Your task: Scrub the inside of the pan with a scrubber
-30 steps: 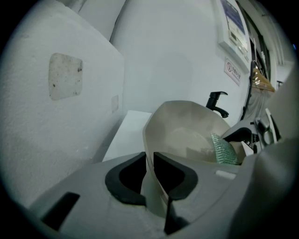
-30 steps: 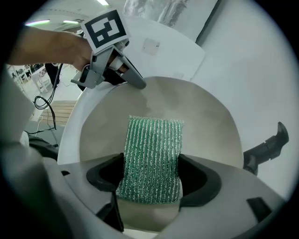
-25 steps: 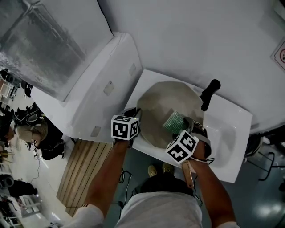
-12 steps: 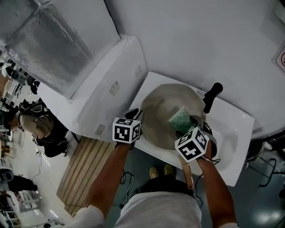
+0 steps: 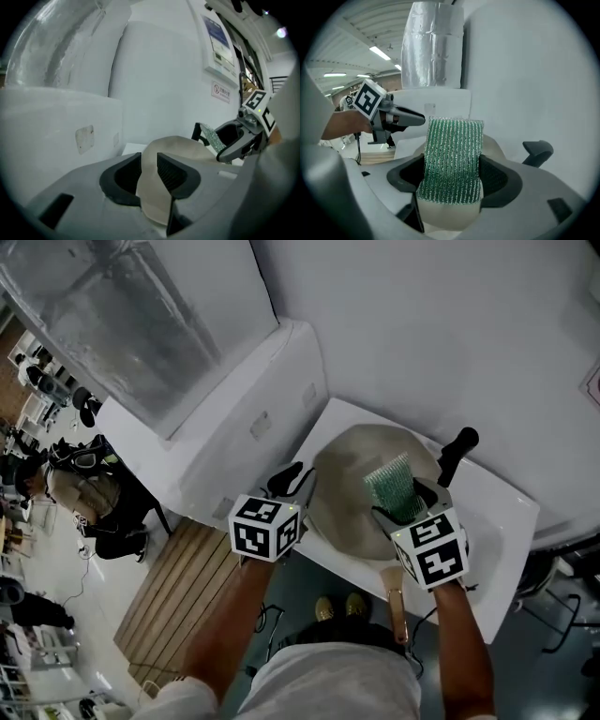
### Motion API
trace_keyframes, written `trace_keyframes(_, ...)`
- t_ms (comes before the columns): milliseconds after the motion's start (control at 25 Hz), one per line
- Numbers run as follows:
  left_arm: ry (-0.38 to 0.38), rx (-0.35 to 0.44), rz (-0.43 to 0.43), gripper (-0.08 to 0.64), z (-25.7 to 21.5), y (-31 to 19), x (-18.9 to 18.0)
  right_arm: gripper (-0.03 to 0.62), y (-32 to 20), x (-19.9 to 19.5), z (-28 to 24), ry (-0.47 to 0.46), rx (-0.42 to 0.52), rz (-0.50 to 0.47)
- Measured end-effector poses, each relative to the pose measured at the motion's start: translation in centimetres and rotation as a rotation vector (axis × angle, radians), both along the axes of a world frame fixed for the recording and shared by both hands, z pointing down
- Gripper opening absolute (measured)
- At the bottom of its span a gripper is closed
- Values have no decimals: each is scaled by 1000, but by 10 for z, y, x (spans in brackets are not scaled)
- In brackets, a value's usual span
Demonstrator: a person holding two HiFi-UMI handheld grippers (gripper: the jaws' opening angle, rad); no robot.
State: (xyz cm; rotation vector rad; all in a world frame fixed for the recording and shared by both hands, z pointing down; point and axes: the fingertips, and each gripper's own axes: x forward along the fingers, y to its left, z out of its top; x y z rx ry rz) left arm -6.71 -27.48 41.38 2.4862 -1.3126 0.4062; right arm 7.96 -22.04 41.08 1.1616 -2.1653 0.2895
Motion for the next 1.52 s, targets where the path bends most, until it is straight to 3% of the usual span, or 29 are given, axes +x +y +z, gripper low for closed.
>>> trace_keyframes(400,143,209,60,100,-95,27,27,353,3,-7,-81,-259,176,-19)
trace_keyframes(800,229,399,87,71,-159,60,35,353,17,-19,-139,-489,347,-114)
trace_keyframes(1200,232,501,79,32,-183,86,32,353,40,-33,-169,-595,478,-193)
trace_keyframes(1520,255,553,75,17,-194,101,28,352,53,-39,-177,-612,520,-208)
